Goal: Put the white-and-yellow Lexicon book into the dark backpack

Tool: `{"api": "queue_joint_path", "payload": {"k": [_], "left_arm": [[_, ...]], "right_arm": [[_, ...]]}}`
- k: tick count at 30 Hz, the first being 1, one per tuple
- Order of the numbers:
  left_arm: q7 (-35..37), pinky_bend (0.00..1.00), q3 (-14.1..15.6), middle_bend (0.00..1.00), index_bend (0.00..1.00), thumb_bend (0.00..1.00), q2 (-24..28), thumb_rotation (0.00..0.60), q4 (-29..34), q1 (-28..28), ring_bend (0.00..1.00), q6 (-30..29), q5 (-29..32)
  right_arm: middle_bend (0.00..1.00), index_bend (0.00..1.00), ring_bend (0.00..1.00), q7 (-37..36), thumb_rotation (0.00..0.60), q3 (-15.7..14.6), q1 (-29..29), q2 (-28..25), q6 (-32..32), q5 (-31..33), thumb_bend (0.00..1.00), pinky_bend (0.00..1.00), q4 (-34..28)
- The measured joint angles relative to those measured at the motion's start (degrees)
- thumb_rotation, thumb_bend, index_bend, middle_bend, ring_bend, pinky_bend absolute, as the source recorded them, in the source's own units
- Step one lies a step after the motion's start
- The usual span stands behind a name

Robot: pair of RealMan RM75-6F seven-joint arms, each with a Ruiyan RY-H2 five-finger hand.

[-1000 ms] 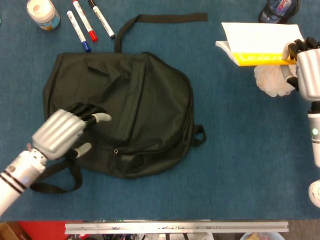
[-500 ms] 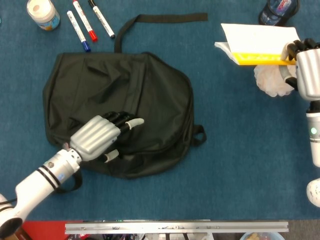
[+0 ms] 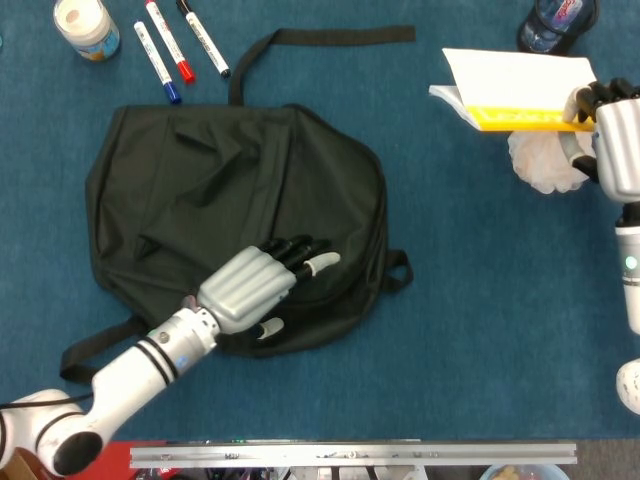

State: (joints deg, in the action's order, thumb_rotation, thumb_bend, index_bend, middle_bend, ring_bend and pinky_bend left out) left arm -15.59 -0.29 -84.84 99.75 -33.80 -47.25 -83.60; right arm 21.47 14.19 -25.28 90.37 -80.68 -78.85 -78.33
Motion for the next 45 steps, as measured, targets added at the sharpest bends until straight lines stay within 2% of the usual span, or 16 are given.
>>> {"api": "queue_joint_path", "payload": {"k": [13,20,24,26,31,34,37,40,45], "left_arm": [[-9.87,0.17,-2.21,0.0,0.0,0.22,-7.93,0.6,-4.19,-3.0,0.0,0.47,10.79],[-12.26,0.17,-3.29,0.0,0.0,0.22,-10.93,0.6,-6.01,-4.0,0.0,-1.55,15.04],[-12.44,0.19,-3.84,0.07,0.01,0.22,-12.19,0.6,-7.25,-4.02,0.06,-3.44,16.06],[-11.63,0.27,-4.18,0.12,0.07,0.23,-12.8,0.6,-7.86,-3.82,0.14,-4.49,16.17],[-7.5,0.57,-5.11,0.31,0.31,0.25,-13.63,0.6,-9.58,-3.5,0.35,-5.38,16.17],[-4.76,0.74,-5.96,0.49,0.47,0.25,-14.18,0.6,-10.6,-3.29,0.51,-6.19,15.94],[-1.5,0.88,-6.89,0.63,0.58,0.26,-14.58,0.6,-11.66,-3.04,0.63,-6.98,15.56],[1.93,0.97,-7.97,0.75,0.65,0.27,-14.65,0.6,-12.67,-2.73,0.72,-7.89,15.11],[7.51,1.0,-9.7,0.86,0.69,0.35,-14.13,0.6,-13.34,-2.0,0.79,-9.66,14.28]], "right_arm": [[0.65,0.77,0.51,-0.63,0.6,0.08,0.09,-0.62,-0.31,0.2,0.51,0.66,-1.0],[0.65,0.77,0.51,-0.52,0.6,0.02,0.16,-0.7,-0.47,0.31,0.51,0.66,-1.62],[0.65,0.77,0.51,-0.42,0.6,0.3,-0.07,-0.8,-0.39,0.41,0.51,0.67,-1.91],[0.65,0.77,0.51,-0.37,0.6,0.5,-0.27,-0.87,-0.21,0.59,0.51,0.67,-2.11],[0.65,0.77,0.51,-0.38,0.6,0.43,-0.34,-0.93,-0.29,0.46,0.51,0.66,-2.53],[0.65,0.77,0.51,-0.5,0.6,0.44,-0.37,-1.04,-0.37,0.4,0.51,0.66,-2.85],[0.65,0.77,0.51,-0.53,0.6,0.42,-0.31,-1.28,-0.49,0.34,0.51,0.67,-3.15],[0.65,0.77,0.51,-0.88,0.6,0.42,-0.19,-1.76,-0.4,0.5,0.51,0.66,-3.73],[0.65,0.77,0.51,-2.04,0.6,-0.01,0.13,-3.33,0.07,0.27,0.51,0.67,-5.66]]}}
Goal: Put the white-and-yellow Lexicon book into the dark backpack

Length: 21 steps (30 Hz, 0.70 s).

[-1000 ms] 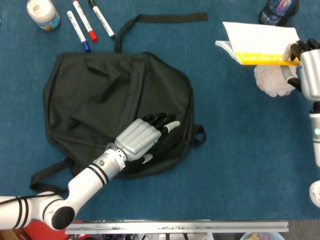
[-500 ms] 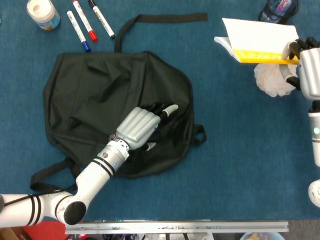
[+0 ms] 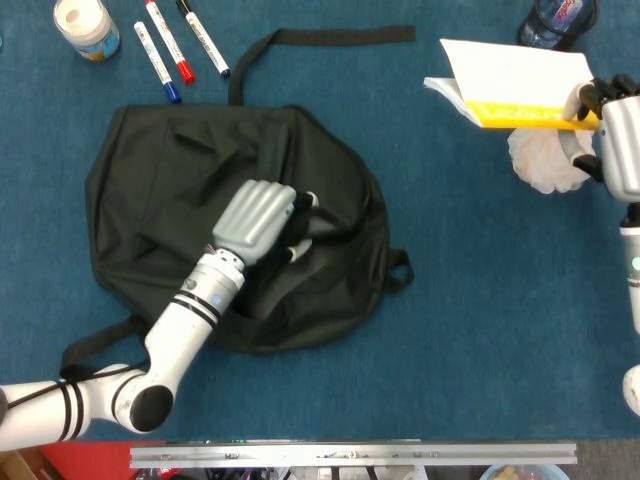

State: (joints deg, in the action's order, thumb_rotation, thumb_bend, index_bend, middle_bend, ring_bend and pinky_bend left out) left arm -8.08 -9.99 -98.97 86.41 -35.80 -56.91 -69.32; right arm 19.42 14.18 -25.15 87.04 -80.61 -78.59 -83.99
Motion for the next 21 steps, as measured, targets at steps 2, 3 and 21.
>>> {"api": "queue_joint_path", "payload": {"k": [2,3,21], "left_arm": [[2.88,1.0,-0.78,0.87,0.7,0.37,0.34,0.6,-0.05,0.43,0.81,-0.95,-0.49],[4.21,1.0,-1.13,0.88,0.7,0.38,0.53,0.6,-0.02,0.63,0.81,-1.41,-0.75],[11.54,1.0,-3.92,0.88,0.69,0.39,6.9,0.6,11.14,2.33,0.81,-8.32,-7.11]], "right_arm": [[0.65,0.78,0.52,-0.53,0.6,-0.39,0.23,-1.07,0.15,-0.41,0.51,0.67,-1.01],[0.66,0.78,0.52,-0.83,0.6,-0.57,0.34,-1.56,0.23,-0.63,0.51,0.67,-1.47],[0.67,0.79,0.55,-5.87,0.6,-6.51,1.41,-12.32,2.06,-11.03,0.51,0.69,-13.2]]}}
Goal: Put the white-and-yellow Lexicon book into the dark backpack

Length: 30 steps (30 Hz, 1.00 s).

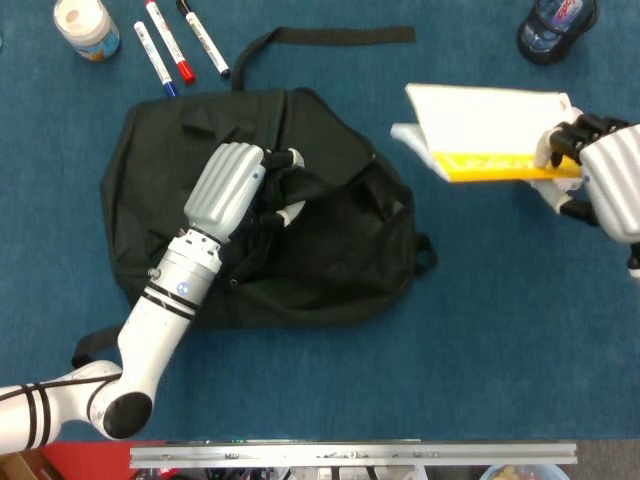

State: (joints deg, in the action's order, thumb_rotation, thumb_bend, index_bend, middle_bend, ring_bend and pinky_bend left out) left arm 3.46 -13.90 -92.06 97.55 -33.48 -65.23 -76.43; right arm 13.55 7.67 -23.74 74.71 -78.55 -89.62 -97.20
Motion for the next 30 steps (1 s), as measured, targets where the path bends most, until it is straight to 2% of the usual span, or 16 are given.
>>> {"api": "queue_joint_path", "payload": {"k": [12,19,30], "left_arm": [[-3.64,1.0,-0.34,0.87,0.69,0.39,0.12,0.6,6.24,-1.2,0.81,-0.76,0.59],[-5.61,1.0,-0.84,0.87,0.69,0.39,-0.86,0.6,5.36,-2.03,0.81,-0.53,3.09],[-6.18,1.0,-1.76,0.87,0.69,0.39,-1.49,0.6,3.22,-2.79,0.81,-0.71,5.03]], "right_arm": [[0.68,0.79,0.55,-3.32,0.6,-3.07,1.37,-5.8,0.9,-2.75,0.51,0.7,-4.49],[0.68,0.79,0.55,-4.83,0.6,-5.34,1.96,-8.92,2.38,-4.75,0.51,0.7,-6.73],[0.68,0.8,0.56,-5.72,0.6,-7.21,0.44,-8.73,6.33,-8.14,0.51,0.71,-7.17]]}}
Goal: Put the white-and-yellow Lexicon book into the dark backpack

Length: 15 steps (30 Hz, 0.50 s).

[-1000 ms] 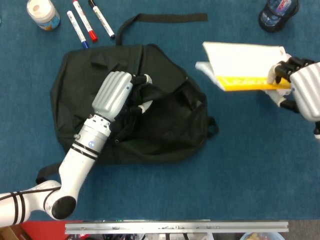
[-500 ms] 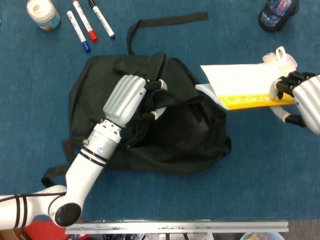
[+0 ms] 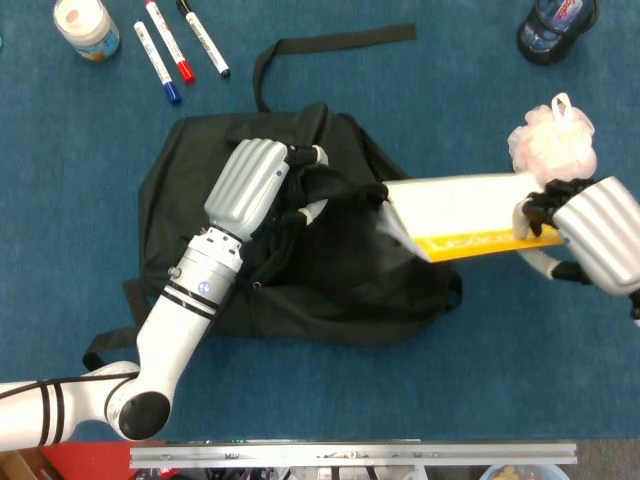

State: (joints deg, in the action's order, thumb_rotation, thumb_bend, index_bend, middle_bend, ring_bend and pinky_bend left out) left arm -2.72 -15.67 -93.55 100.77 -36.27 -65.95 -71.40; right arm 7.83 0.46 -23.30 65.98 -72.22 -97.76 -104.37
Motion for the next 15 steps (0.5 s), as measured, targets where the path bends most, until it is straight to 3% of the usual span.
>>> {"api": "queue_joint_path", "payload": {"k": [15], "left_arm": [[0.68,1.0,-1.16,0.87,0.69,0.39,1.59,0.6,-1.21,-0.1,0.81,-0.49,1.52]], "right_arm": [[0.68,0.8,0.57,0.06,0.6,-1.58,-1.88,0.74,3.0,-2.9,0.51,0.71,-0.93]]}}
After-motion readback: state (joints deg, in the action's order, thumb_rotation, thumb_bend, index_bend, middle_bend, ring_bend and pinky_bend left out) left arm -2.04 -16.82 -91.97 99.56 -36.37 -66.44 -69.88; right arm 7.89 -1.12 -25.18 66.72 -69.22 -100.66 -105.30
